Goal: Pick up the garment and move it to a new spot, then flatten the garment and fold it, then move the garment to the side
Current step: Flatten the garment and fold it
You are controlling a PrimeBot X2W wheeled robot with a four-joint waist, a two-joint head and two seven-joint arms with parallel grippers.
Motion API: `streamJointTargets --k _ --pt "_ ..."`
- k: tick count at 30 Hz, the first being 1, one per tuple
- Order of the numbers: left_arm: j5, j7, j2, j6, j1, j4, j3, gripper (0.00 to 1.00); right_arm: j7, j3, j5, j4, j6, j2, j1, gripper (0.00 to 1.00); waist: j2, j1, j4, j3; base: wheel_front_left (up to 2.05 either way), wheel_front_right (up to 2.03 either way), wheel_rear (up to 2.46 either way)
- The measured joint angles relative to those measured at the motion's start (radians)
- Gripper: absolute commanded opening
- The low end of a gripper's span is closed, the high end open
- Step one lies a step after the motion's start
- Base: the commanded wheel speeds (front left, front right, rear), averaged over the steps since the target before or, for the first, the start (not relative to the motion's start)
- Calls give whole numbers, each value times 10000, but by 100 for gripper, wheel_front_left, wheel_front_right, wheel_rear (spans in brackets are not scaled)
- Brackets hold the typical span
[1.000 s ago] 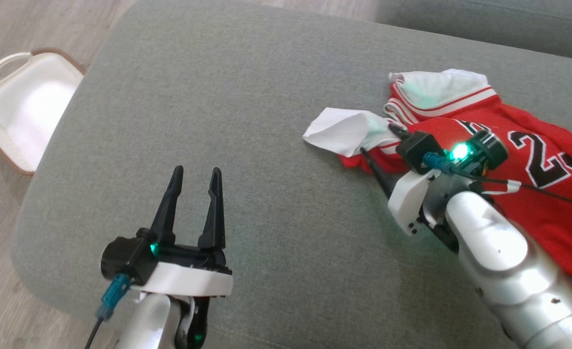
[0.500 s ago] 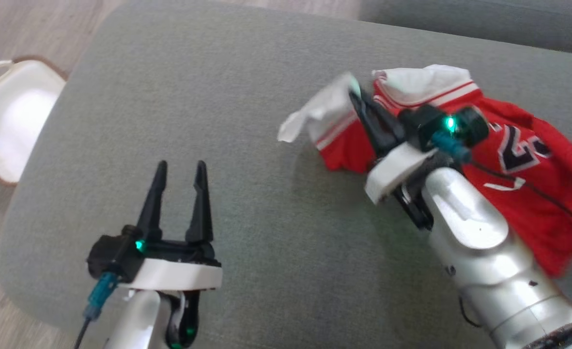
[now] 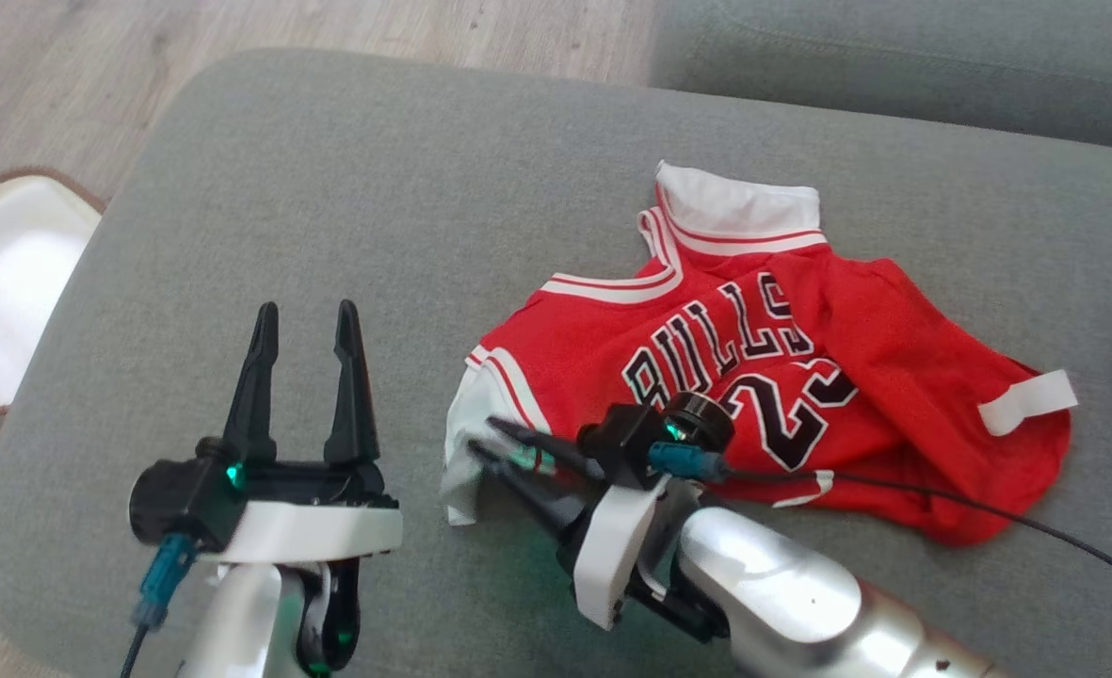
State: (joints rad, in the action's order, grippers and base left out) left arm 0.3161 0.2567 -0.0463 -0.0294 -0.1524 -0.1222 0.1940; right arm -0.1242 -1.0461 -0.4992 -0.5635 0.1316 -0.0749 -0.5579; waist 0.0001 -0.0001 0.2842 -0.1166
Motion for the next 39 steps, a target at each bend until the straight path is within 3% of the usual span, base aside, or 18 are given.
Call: streamJointTargets --k 4,7,15,22,28,39 --pt "-8 0 -2 -8 155 0 -31 100 -234 313 -111 -311 0 23 -111 100 0 0 -179 142 0 0 0" --pt "-38 0 -2 -17 214 8 -46 100 -591 1133 -59 -422 0 -35 -205 100 0 0 -384 238 0 0 0" --pt "-90 0 -2 -63 212 322 -46 100 -1177 5287 1404 385 0 -690 -54 100 0 1 -1147 409 0 0 0" --pt "-90 0 -2 -148 213 414 17 100 -1267 8307 2890 2150 0 -382 2326 100 0 1 -1845 386 0 0 0" --pt "-92 0 -2 -236 214 439 59 100 -1267 9005 3246 3047 0 69 4103 100 0 1 -2264 275 0 0 0" --pt "-199 0 -2 -339 198 424 88 100 -1264 9062 3260 3557 0 194 4257 100 0 1 -2335 25 0 0 0"
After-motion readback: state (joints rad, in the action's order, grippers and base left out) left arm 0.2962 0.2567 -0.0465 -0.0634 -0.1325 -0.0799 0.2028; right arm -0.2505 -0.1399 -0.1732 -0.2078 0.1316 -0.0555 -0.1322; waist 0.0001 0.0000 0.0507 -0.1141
